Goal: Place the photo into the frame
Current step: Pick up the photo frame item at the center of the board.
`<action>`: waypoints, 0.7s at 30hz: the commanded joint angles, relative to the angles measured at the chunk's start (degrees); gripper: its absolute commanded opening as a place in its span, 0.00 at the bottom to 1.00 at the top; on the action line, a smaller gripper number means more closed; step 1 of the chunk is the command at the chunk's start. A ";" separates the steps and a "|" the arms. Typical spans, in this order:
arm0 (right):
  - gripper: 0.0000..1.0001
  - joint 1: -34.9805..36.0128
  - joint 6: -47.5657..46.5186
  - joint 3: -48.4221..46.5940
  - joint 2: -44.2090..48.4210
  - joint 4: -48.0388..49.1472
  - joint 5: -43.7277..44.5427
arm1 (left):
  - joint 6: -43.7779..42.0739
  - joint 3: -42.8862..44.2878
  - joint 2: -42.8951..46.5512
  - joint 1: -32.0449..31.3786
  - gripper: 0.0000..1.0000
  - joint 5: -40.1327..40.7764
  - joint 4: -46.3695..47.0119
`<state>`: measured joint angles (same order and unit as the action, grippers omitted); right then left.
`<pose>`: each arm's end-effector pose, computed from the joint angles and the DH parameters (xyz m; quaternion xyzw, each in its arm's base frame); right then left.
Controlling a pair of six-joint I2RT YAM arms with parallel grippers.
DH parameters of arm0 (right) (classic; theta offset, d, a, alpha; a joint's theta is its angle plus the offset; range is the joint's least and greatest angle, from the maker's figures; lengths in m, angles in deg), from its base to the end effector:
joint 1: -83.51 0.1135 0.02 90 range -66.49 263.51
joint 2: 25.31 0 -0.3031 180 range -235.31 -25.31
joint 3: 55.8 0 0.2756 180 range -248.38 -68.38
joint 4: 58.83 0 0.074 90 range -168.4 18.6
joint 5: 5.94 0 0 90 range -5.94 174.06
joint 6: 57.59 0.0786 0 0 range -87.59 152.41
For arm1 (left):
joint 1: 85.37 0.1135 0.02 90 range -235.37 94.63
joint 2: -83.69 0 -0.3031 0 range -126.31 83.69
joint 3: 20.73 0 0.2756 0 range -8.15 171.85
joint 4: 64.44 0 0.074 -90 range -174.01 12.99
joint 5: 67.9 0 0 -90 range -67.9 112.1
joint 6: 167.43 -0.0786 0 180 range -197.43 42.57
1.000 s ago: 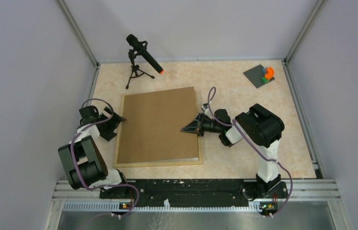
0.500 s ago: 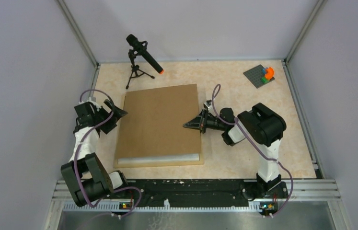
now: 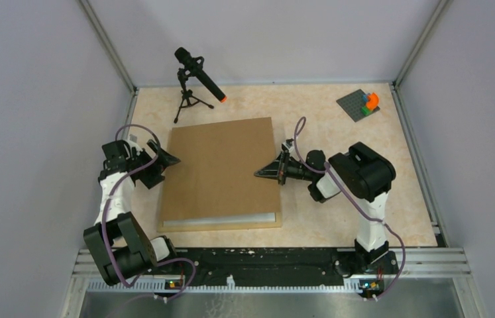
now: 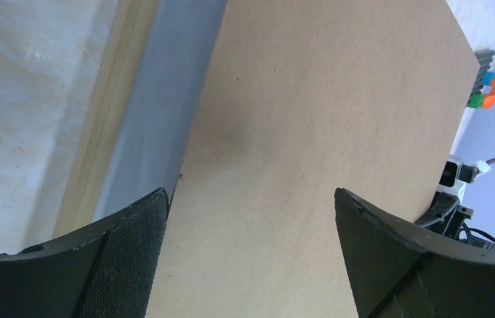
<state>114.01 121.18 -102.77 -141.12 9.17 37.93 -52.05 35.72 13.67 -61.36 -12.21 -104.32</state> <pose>0.2986 0.2416 0.1275 0.0789 0.7063 0.6983 0.0857 0.2620 0.0682 0.2221 -0.2950 0.8630 -0.2836 0.2963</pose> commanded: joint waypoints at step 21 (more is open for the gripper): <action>0.00 -6.05 -2.40 0.36 3.27 17.89 -11.33 | 14.89 -2.52 5.81 1.94 0.54 -27.87 10.32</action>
<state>107.67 120.98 -102.02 -141.21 12.23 31.75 -43.41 35.57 16.82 -58.50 -25.54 -99.62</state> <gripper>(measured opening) 0.010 0.579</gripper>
